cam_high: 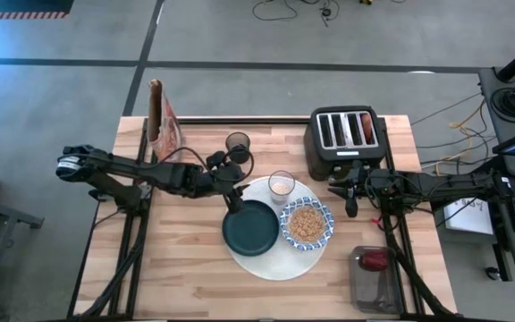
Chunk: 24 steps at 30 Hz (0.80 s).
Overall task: Arrange a breakfast setting
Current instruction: Put the bagel from the toaster on the dark blue plate on the white placemat
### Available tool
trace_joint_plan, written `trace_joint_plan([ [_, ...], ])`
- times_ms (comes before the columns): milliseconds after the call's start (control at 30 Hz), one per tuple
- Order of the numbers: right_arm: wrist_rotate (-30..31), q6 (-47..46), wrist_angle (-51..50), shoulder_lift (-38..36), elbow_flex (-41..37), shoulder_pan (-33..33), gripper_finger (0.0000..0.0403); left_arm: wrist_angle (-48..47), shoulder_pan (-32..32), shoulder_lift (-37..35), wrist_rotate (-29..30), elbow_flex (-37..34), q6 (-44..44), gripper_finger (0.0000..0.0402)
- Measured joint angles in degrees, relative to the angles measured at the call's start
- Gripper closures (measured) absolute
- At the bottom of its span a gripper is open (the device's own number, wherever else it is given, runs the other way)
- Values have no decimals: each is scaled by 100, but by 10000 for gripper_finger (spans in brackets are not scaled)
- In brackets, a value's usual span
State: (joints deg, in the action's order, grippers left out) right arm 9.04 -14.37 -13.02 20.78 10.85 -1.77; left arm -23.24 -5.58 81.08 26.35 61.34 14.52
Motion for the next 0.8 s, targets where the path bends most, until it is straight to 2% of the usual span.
trace_joint_plan([
  [367, 0, 0, 0, 0, 0, 1, 330, -132, -63, 0, 0, 0, 316, 246],
  [800, 0, 0, 0, 0, 1, -1, 319, -125, -138, 0, -232, 0, 466, 246],
])
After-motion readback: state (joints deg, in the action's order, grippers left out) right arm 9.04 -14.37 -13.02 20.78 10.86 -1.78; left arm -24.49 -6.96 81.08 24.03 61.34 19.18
